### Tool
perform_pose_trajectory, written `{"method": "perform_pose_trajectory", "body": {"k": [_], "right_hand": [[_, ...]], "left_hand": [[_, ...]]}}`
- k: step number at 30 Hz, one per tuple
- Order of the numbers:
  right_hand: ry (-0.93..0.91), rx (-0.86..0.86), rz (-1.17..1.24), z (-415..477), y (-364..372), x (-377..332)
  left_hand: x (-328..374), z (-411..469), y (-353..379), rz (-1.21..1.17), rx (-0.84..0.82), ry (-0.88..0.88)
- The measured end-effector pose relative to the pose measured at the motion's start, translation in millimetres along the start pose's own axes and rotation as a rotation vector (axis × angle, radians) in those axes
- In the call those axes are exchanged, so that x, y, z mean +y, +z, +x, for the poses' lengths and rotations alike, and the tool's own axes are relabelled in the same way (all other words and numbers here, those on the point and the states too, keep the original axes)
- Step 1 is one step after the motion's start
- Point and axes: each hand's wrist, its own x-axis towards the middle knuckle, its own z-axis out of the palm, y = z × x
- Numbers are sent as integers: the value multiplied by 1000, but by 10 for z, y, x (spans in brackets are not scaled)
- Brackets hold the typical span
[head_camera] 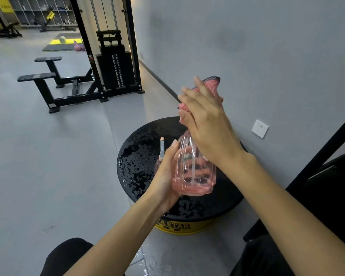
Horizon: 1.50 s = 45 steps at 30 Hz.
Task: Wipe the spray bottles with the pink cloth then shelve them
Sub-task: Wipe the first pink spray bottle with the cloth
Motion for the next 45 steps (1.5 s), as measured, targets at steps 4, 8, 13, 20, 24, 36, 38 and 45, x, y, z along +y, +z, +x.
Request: {"method": "perform_pose_trajectory", "body": {"k": [4, 8, 13, 20, 24, 36, 38, 45], "right_hand": [[68, -308, -94, -37, -72, 9], [51, -499, -82, -164, -139, -32], [109, -494, -127, -28, -172, 119], [38, -593, -81, -216, -248, -39], [104, -556, -101, -52, -206, 77], [126, -516, -64, -48, -190, 76], [122, -533, -72, -56, -170, 52], [71, -586, -37, -121, -126, 36]], "left_hand": [[-7, -12, -16, -29, 16, 1], [-26, -36, -37, -71, 13, 5], [-53, -48, 2, -39, -11, -33], [-34, -87, -14, -79, -16, -34], [-86, -108, 33, -74, -34, -62], [-73, -137, 26, -84, -57, -67], [-90, -133, 23, -70, -59, -68], [-125, -153, 1, -68, -57, -72]]}}
